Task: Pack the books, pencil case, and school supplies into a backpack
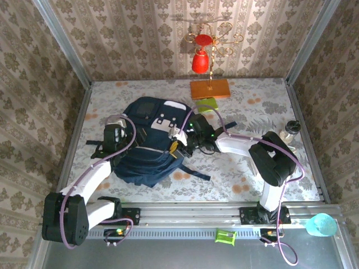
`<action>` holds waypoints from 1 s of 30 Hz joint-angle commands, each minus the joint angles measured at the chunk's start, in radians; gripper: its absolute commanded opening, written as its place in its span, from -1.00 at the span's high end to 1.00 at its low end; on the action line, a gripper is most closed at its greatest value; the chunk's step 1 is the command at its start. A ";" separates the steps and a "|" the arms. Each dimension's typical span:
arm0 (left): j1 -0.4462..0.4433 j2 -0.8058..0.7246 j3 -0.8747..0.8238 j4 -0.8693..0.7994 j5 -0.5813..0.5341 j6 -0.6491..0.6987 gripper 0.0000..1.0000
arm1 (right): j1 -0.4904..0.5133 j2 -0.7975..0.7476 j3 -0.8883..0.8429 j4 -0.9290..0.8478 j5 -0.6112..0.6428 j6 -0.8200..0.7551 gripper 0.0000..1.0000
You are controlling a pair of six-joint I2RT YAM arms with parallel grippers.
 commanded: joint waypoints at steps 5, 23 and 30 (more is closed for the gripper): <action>-0.004 -0.003 -0.006 0.014 0.011 0.013 -0.71 | 0.021 -0.071 -0.076 0.144 0.060 0.031 0.33; -0.009 -0.009 -0.016 0.015 0.010 0.011 -0.71 | 0.063 -0.018 -0.118 0.288 0.242 -0.050 0.36; -0.009 -0.009 -0.014 0.013 0.013 0.012 -0.71 | 0.081 -0.038 -0.199 0.405 0.351 -0.091 0.23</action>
